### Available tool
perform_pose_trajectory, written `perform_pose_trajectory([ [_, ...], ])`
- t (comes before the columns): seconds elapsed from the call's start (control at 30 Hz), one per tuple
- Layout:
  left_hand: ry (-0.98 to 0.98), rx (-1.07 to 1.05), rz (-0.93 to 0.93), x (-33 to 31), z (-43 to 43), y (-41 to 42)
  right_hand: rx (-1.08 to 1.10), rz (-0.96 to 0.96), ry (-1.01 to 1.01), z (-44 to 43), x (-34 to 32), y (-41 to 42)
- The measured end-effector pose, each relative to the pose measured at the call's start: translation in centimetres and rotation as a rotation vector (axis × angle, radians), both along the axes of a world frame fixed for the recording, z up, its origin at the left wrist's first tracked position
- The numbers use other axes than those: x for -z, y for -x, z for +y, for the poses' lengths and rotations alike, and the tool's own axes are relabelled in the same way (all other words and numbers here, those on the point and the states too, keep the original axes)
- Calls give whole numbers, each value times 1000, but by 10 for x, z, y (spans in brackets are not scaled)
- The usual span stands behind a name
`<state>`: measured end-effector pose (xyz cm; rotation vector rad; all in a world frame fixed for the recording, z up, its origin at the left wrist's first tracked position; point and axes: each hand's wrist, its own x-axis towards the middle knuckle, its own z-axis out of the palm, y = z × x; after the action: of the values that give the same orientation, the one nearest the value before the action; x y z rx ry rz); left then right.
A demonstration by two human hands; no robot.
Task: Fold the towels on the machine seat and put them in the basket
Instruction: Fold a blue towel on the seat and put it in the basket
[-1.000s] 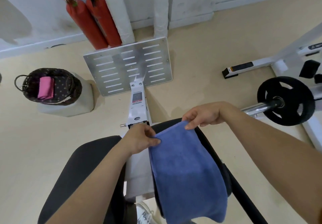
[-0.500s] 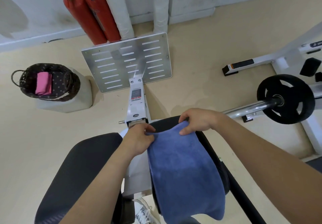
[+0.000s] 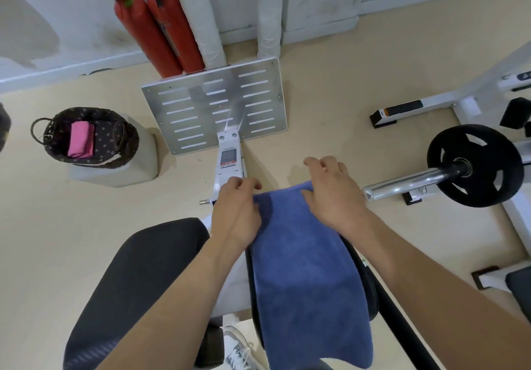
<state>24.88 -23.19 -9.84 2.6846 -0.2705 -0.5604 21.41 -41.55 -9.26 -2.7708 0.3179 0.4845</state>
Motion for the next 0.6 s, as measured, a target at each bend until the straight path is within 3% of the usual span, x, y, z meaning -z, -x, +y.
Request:
perform_pose_trajectory([
  [0.13, 155, 309, -198, -25, -4, 58, -188, -259, 88, 27, -32, 66],
  [0.23, 220, 443, -258, -35, 6, 123, -127, -358, 77, 36, -39, 131],
  [0.4, 295, 512, -574, -31, 31, 177, 346, -365, -200, 48, -42, 196],
  [0.47, 256, 565, -626, -30, 39, 192, 596, -326, -343, 56, -43, 210],
  [0.6, 198, 608, -622, -26, 49, 203, 877, -280, -605, 66, -38, 224],
])
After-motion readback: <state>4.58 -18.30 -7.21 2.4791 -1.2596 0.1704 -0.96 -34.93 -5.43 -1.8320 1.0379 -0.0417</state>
